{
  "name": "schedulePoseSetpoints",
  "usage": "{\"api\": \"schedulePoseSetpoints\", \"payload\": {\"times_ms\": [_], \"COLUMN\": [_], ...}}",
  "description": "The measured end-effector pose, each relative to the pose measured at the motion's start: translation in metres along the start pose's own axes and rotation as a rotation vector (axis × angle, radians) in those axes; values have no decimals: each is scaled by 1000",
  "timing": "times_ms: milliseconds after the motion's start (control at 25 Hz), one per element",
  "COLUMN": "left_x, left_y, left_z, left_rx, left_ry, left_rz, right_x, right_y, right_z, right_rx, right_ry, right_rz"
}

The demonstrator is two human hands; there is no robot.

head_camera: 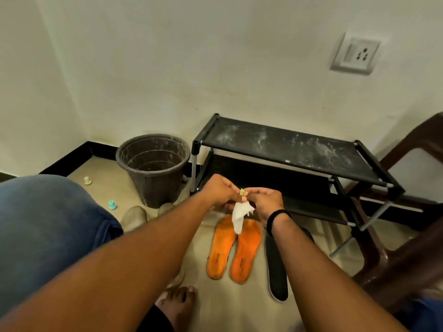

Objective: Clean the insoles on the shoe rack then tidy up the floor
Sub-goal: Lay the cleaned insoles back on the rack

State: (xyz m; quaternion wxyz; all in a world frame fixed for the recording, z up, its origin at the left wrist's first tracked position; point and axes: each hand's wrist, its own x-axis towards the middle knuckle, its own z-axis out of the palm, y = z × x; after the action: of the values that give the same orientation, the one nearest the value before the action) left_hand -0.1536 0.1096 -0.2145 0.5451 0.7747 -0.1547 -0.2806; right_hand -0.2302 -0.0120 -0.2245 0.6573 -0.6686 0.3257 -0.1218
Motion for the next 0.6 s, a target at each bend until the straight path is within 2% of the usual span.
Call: {"api": "schedulePoseSetpoints", "payload": {"times_ms": [120, 240, 320, 400, 480, 600], "left_x": [-4, -11, -18, -24, -21, -4], "left_y": [62, 116, 137, 139, 126, 99], "left_z": [-31, -82, -118, -148, -176, -211], "left_rx": [293, 488, 465, 375, 275, 78], "left_ry": [20, 64, 124, 189, 256, 313], "left_rz": [0, -24, -1, 33, 44, -34], "right_x": [-17, -39, -48, -47, -30, 6], "right_y": [-33, -70, -96, -120, -137, -146], "right_z": [18, 51, 71, 91, 119, 168], "right_rx": [141, 269, 309, 286, 158, -161], "right_ry": [-104, -312, -404, -382, -308, -185], "right_rz": [-60, -92, -153, -203, -246, -348]}}
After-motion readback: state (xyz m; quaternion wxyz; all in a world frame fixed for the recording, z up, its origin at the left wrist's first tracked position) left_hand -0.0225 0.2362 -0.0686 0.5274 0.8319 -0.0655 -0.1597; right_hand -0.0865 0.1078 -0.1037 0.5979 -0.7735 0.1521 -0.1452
